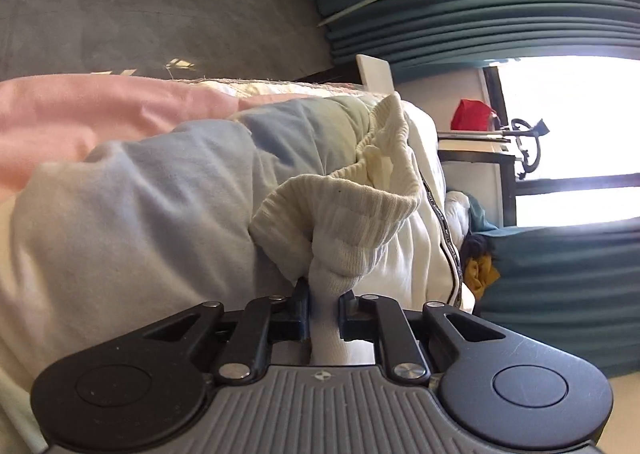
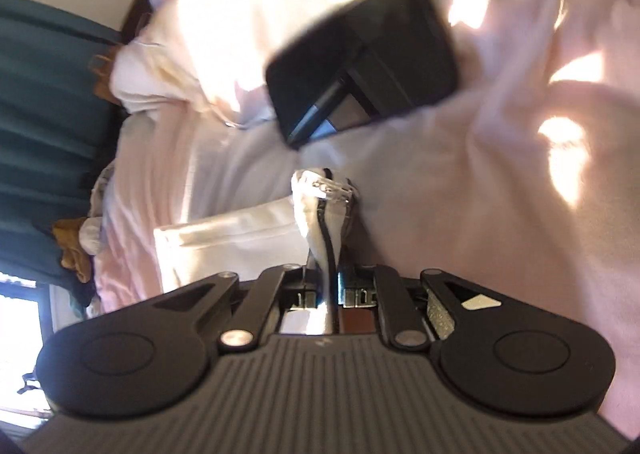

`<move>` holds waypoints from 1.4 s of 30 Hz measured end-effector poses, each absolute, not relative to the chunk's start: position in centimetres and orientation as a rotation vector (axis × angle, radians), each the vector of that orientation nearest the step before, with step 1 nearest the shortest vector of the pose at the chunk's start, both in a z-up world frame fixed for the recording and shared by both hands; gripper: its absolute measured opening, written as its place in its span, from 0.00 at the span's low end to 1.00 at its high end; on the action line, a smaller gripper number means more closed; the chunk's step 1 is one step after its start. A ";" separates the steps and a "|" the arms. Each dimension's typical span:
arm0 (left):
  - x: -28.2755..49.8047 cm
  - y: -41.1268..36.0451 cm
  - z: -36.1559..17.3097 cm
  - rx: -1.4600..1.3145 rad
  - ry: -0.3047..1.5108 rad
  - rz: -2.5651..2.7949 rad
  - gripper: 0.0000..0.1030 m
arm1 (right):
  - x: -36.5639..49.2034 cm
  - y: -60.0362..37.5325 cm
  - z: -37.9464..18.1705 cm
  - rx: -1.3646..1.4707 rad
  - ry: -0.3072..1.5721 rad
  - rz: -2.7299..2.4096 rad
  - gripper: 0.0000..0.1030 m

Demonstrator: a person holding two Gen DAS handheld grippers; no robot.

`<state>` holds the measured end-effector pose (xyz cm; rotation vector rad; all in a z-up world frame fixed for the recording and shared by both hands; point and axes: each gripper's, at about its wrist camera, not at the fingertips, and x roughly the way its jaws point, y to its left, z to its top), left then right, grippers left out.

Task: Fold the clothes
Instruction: 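Open both grippers, releasing the folded sweatpants onto the bed, then grasp the waistband edge with the right gripper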

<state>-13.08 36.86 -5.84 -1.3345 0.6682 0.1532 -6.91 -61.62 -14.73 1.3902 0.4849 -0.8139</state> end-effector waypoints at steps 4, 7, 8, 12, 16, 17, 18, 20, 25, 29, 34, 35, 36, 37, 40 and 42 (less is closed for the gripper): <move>-14.6 36.4 -3.9 -1.224 0.633 0.167 0.50 | -6.1 -61.2 -13.4 1.313 0.489 -0.821 0.12; -16.5 35.7 -1.7 -1.119 0.616 0.179 0.80 | -5.6 -60.7 -12.5 1.245 0.495 -0.823 0.13; -17.1 35.3 -0.9 -1.079 0.612 0.179 0.80 | -5.5 -60.6 -12.1 1.215 0.506 -0.827 0.15; -18.8 33.0 2.9 -0.884 0.596 0.190 0.91 | -6.0 -60.1 -9.9 1.052 0.516 -0.910 0.44; -18.0 28.6 6.7 -0.669 0.565 0.179 0.96 | -6.7 -58.8 -6.9 0.905 0.418 -0.916 0.67; -17.8 27.4 7.5 -0.622 0.558 0.171 0.96 | -6.7 -58.2 -6.1 0.867 0.399 -0.905 0.68; -17.3 26.2 8.0 -0.583 0.554 0.165 0.96 | -6.5 -57.5 -5.4 0.835 0.392 -0.862 0.68; -16.3 23.8 9.0 -0.505 0.547 0.149 0.96 | -6.0 -56.0 -4.0 0.771 0.377 -0.776 0.68; -12.9 17.9 9.4 -0.398 0.538 0.057 0.96 | -4.8 -50.3 -0.7 0.615 0.337 -0.544 0.68; -10.0 13.4 9.1 -0.337 0.534 -0.008 0.96 | -4.2 -46.1 0.6 0.513 0.339 -0.370 0.68; -6.0 8.5 8.0 -0.273 0.536 -0.073 0.96 | -4.0 -42.1 1.3 0.415 0.352 -0.197 0.68; -5.4 7.6 7.9 -0.262 0.537 -0.082 0.96 | -4.1 -41.3 1.3 0.405 0.355 -0.167 0.68; -4.6 6.6 7.5 -0.250 0.539 -0.093 0.96 | -4.0 -41.0 1.3 0.402 0.359 -0.147 0.68; -3.9 5.7 7.2 -0.238 0.540 -0.105 0.96 | -4.0 -40.6 1.3 0.401 0.365 -0.124 0.68; -1.9 3.3 6.2 -0.212 0.554 -0.136 0.96 | -3.8 -39.8 1.2 0.388 0.373 -0.077 0.68; -0.4 2.1 5.3 -0.203 0.567 -0.152 0.96 | -3.5 -39.5 1.0 0.384 0.382 -0.055 0.68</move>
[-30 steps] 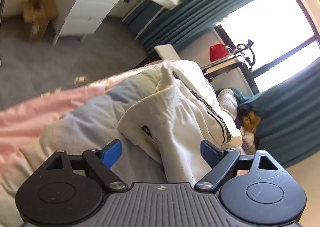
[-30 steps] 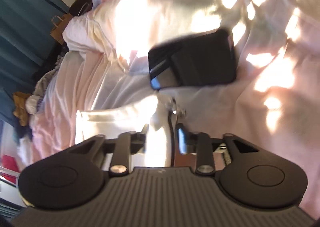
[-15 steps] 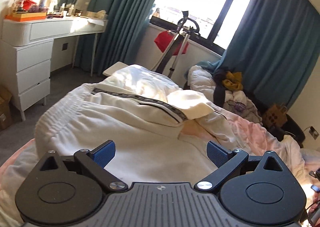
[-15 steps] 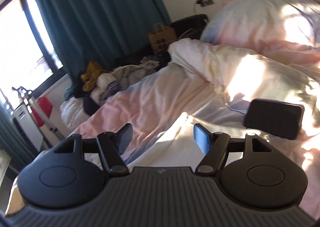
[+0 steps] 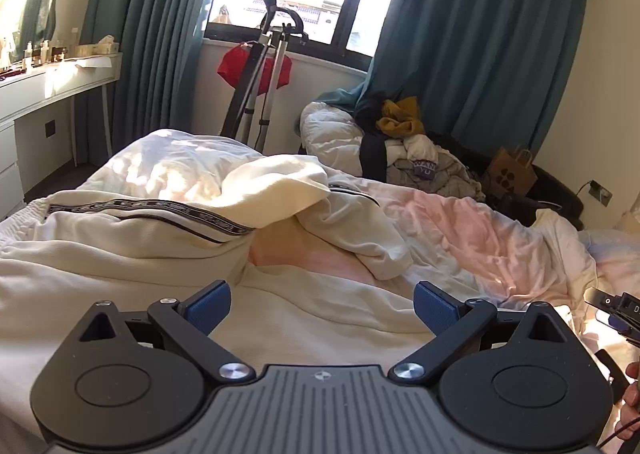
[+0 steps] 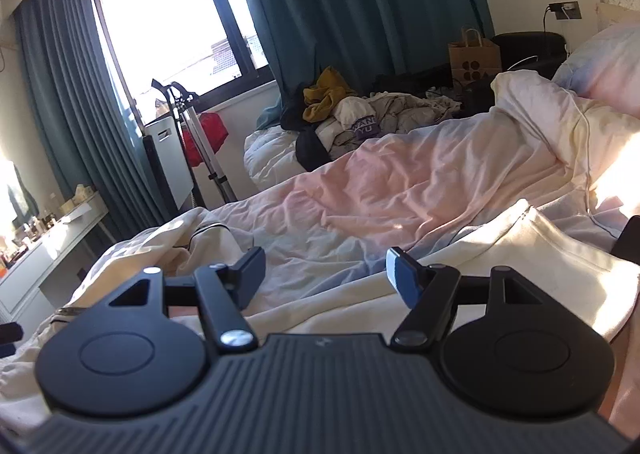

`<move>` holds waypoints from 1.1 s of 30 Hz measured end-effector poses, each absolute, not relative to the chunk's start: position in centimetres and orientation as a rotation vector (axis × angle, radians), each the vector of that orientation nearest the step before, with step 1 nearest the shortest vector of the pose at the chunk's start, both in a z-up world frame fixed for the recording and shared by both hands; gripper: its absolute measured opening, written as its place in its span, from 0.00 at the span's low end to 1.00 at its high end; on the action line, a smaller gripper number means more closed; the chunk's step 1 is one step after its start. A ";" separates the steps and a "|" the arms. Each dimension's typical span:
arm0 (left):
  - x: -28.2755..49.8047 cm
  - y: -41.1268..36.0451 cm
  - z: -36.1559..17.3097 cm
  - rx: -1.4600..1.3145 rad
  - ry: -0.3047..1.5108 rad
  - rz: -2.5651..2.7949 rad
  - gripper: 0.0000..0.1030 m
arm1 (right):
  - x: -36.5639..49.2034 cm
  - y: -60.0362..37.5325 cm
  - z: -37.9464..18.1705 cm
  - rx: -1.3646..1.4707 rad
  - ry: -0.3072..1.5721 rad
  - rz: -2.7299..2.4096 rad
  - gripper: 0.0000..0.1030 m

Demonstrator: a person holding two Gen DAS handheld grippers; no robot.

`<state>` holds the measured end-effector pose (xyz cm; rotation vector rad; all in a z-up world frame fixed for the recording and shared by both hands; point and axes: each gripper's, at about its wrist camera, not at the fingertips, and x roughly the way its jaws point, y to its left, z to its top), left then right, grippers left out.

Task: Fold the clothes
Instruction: 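Grasp the waistband edge with the right gripper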

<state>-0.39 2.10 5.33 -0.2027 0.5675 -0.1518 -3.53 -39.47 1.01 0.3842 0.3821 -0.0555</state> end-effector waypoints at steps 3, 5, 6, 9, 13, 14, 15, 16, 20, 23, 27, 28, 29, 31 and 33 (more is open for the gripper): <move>1.9 0.7 3.7 -0.188 0.581 -0.171 0.96 | -3.1 -38.9 0.5 0.390 0.409 -0.022 0.68; 3.4 0.3 2.5 -0.179 0.592 -0.172 0.96 | -2.3 -38.3 0.1 0.382 0.438 0.004 0.68; 4.0 0.3 1.8 -0.176 0.595 -0.174 0.96 | -1.7 -37.9 -0.1 0.379 0.457 0.019 0.68; 5.7 0.8 -0.2 -0.164 0.603 -0.168 0.96 | 1.3 -36.3 -0.9 0.381 0.519 0.088 0.68; 7.8 3.0 -2.8 -0.142 0.656 -0.145 0.96 | 6.8 -33.1 -2.2 0.379 0.598 0.177 0.68; 8.4 3.9 -3.4 -0.155 0.673 -0.132 0.96 | 8.4 -32.3 -2.7 0.386 0.614 0.188 0.68; 9.0 4.6 -3.9 -0.174 0.682 -0.127 0.96 | 10.1 -31.5 -3.2 0.394 0.630 0.199 0.68; 9.4 5.2 -4.4 -0.190 0.681 -0.126 0.96 | 11.9 -30.7 -4.0 0.406 0.653 0.205 0.68; 11.1 7.5 -6.3 -0.252 0.675 -0.121 0.96 | 18.5 -28.1 -8.2 0.525 0.712 0.181 0.68; 11.9 8.0 -7.6 -0.257 0.661 -0.145 0.98 | 21.4 -26.9 -10.4 0.626 0.702 0.147 0.67; 11.9 7.8 -8.3 -0.217 0.625 -0.240 0.98 | 22.9 -26.1 -10.8 0.693 0.644 0.084 0.41; 11.9 7.9 -8.3 -0.223 0.621 -0.251 0.98 | 22.7 -25.9 -10.4 0.679 0.632 0.070 0.32; 12.0 8.1 -8.4 -0.241 0.617 -0.257 0.98 | 22.5 -25.8 -10.0 0.665 0.620 0.057 0.16; 12.0 8.6 -8.5 -0.283 0.609 -0.262 0.98 | 21.8 -25.7 -8.9 0.665 0.597 0.045 0.12; 11.9 9.0 -8.4 -0.323 0.597 -0.261 0.97 | 21.0 -26.4 -6.5 0.656 0.537 0.058 0.11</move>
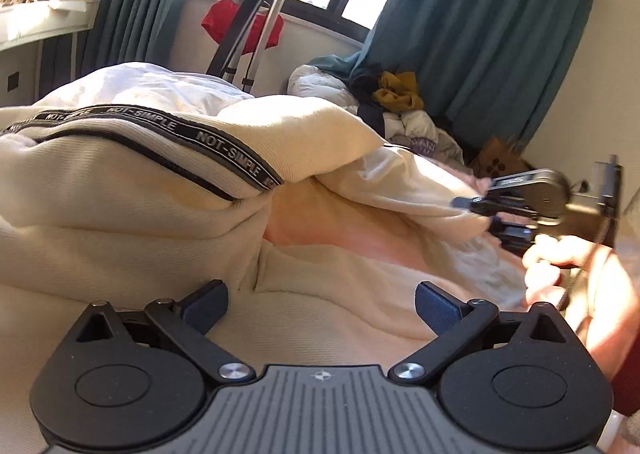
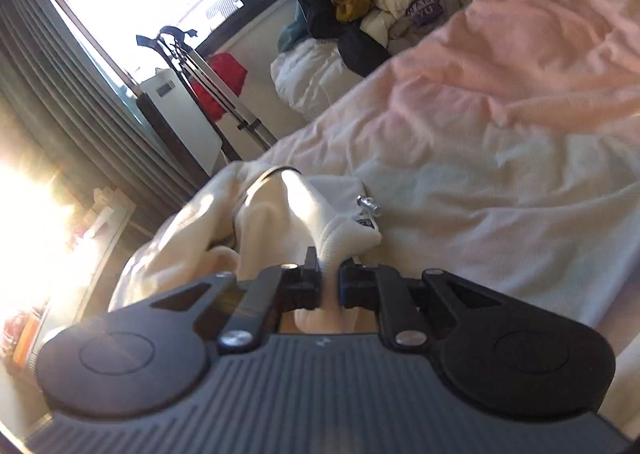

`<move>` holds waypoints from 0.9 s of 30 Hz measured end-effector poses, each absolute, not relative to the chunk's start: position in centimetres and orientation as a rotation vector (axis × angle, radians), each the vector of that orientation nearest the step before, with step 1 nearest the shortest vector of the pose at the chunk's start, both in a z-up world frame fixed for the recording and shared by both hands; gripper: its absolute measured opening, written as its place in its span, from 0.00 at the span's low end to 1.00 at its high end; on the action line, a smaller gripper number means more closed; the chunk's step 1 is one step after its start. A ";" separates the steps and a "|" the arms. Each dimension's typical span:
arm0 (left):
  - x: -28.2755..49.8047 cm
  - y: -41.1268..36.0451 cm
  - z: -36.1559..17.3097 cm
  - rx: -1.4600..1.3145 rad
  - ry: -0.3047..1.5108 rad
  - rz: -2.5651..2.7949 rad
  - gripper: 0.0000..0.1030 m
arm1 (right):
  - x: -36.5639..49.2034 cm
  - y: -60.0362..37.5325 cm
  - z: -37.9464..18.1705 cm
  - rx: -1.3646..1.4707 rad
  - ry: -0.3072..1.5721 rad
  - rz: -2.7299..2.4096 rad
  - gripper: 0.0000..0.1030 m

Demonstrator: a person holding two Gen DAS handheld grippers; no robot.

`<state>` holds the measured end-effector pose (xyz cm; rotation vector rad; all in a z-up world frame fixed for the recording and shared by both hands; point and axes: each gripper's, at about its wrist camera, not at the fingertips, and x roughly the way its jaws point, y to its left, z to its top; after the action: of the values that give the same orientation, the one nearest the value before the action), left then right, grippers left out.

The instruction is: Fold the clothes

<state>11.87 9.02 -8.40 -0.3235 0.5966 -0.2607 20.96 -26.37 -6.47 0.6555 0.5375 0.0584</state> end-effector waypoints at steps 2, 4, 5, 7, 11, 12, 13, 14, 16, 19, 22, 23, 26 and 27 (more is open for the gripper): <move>11.6 9.5 -8.1 -0.352 0.578 -0.255 0.97 | 19.9 -27.2 -3.8 0.640 0.475 0.077 0.11; 11.3 9.9 -7.8 -0.375 0.559 -0.243 0.97 | 18.4 -28.9 -0.4 0.638 0.402 0.093 0.11; 11.2 10.1 -7.6 -0.388 0.551 -0.238 0.97 | 17.8 -29.8 1.1 0.636 0.371 0.093 0.11; 10.9 10.5 -7.1 -0.411 0.534 -0.230 0.97 | 16.6 -32.1 4.2 0.630 0.314 0.080 0.11; 10.1 10.7 -5.8 -0.411 0.492 -0.224 0.97 | 15.2 -37.7 9.7 0.572 0.237 -0.010 0.10; 9.9 10.7 -5.5 -0.411 0.484 -0.226 0.97 | 15.1 -39.1 10.7 0.576 0.226 -0.037 0.10; 9.8 10.7 -5.3 -0.411 0.475 -0.229 0.97 | 14.9 -40.6 11.8 0.580 0.216 -0.065 0.10; 9.7 10.7 -5.1 -0.411 0.468 -0.231 0.97 | 14.7 -42.2 12.7 0.592 0.206 -0.092 0.10; 9.8 10.7 -5.1 -0.409 0.465 -0.227 0.97 | 14.0 -44.6 14.5 0.595 0.170 -0.133 0.10; 10.2 10.7 -5.3 -0.425 0.481 -0.219 0.97 | 12.9 -47.3 16.9 0.576 0.102 -0.168 0.09; 10.4 10.7 -5.5 -0.437 0.494 -0.206 0.97 | 12.3 -49.3 18.4 0.528 0.057 -0.214 0.09; 10.4 10.7 -5.6 -0.443 0.497 -0.203 0.97 | 12.3 -49.9 18.6 0.514 0.053 -0.231 0.09; 10.6 10.9 -5.9 -0.457 0.510 -0.202 0.97 | 12.7 -50.7 17.2 0.476 0.104 -0.283 0.09; 10.7 10.9 -6.0 -0.460 0.518 -0.202 0.97 | 13.0 -50.9 16.3 0.466 0.137 -0.302 0.09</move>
<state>10.68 10.90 -6.03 -0.4596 0.5180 -0.2018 12.98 -50.88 16.25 0.4660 0.1375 -0.3020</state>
